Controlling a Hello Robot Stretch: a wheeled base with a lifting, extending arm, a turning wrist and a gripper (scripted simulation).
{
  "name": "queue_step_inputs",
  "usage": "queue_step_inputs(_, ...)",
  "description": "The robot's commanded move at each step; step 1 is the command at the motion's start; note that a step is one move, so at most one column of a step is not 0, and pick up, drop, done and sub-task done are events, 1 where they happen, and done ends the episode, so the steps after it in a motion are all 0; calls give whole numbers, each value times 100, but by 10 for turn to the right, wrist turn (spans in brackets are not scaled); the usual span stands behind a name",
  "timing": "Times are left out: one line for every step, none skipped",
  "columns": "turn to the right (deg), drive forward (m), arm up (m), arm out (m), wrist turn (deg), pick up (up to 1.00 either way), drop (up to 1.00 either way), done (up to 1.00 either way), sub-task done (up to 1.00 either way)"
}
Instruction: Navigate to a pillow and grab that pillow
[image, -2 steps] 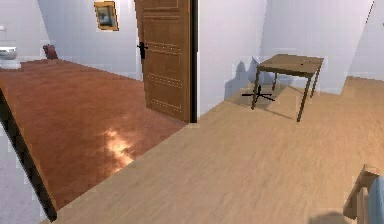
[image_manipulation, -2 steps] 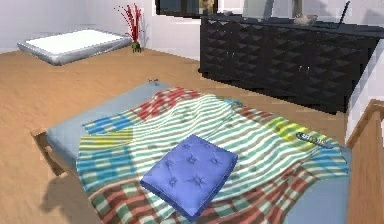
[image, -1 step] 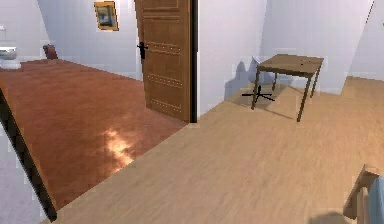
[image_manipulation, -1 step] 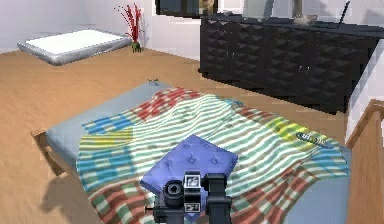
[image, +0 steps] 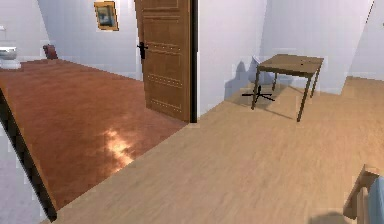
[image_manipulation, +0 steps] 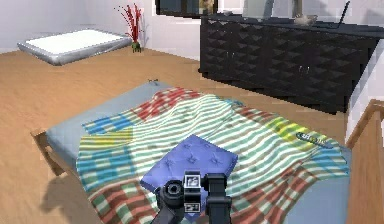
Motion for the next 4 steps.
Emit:
queue_step_inputs(0, 0, 0, 0, 450, 0, 0, 0, 0)
queue_step_inputs(0, 0, 0, 0, 450, 0, 0, 0, 0)
queue_step_inputs(0, 0, 0, 0, 450, 0, 0, 0, 0)
queue_step_inputs(0, 0, 0, 0, 120, 0, 0, 0, 0)
